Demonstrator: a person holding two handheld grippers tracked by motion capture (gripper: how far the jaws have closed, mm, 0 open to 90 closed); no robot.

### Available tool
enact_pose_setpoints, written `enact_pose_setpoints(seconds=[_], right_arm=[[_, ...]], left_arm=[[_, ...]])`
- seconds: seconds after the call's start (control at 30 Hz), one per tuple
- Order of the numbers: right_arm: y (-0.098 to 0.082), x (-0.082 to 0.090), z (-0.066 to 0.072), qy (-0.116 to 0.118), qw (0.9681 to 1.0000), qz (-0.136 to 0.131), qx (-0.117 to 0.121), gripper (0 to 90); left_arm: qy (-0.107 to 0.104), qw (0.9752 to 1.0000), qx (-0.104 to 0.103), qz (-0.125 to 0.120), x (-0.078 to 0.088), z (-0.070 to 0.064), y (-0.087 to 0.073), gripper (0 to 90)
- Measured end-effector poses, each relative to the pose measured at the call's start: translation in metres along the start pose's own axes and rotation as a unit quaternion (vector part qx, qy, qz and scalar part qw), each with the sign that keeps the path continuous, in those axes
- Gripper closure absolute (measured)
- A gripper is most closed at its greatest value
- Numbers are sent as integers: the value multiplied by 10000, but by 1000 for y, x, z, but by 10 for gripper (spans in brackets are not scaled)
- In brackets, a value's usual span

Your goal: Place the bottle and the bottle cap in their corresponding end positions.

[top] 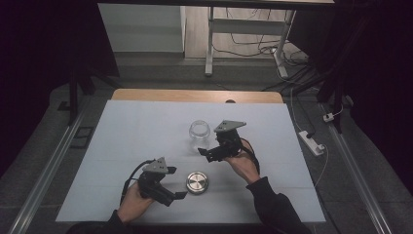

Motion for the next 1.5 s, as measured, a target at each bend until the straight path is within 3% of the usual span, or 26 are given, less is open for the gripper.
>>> enact_pose_setpoints(seconds=[0.4, 0.97, 1.5], right_arm=[[-6, 12, 12, 163, 9998, -84, -79, 0], [-26, 20, 28, 311, 9995, 21, -79, 0], [-38, 37, 35, 343, 9994, 56, 10, 0]], left_arm=[[167, 9992, 323, -165, 27, 3, -15, 0], [366, 9987, 327, -127, 50, 2, -30, 0], [552, 9967, 538, -264, 74, 2, -45, 0]])
Point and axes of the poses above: each handheld gripper's, and its own axes: x roughly backward along the jaws, y roughly out of its top, z roughly to its left, the point moved 7 cm from there along -x, roughly forward along the jaws, and after that the axes turned 13 degrees about -x, right-handed, at the moved point
